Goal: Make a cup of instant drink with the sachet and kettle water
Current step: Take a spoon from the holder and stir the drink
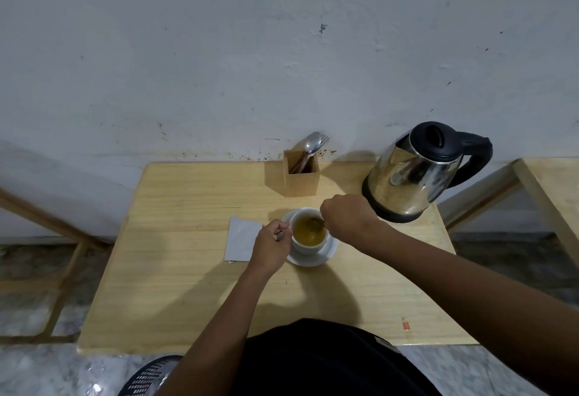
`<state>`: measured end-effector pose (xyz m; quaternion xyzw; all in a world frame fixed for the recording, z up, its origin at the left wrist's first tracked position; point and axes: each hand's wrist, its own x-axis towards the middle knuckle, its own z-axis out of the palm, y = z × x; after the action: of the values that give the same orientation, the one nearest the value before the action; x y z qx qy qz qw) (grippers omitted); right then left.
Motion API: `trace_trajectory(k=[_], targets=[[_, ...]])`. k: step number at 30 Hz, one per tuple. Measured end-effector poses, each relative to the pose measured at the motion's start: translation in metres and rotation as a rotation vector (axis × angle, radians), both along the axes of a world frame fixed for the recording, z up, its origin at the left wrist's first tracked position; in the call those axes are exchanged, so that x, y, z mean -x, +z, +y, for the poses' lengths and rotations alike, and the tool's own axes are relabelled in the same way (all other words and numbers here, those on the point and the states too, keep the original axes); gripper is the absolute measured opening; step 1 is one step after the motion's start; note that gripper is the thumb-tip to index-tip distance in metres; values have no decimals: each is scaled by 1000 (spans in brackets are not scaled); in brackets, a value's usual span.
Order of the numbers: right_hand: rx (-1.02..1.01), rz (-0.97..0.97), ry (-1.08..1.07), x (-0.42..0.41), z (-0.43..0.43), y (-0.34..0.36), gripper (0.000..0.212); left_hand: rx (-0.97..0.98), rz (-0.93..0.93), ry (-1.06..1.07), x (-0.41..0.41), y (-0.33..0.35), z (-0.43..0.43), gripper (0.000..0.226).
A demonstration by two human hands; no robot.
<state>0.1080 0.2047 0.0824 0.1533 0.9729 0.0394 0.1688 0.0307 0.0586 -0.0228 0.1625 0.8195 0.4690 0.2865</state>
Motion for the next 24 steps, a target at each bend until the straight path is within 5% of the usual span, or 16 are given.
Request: trace_trajectory(k=[24], targets=[[111, -66, -5, 11, -11, 8, 24, -2, -26, 12, -1, -4, -1, 19]])
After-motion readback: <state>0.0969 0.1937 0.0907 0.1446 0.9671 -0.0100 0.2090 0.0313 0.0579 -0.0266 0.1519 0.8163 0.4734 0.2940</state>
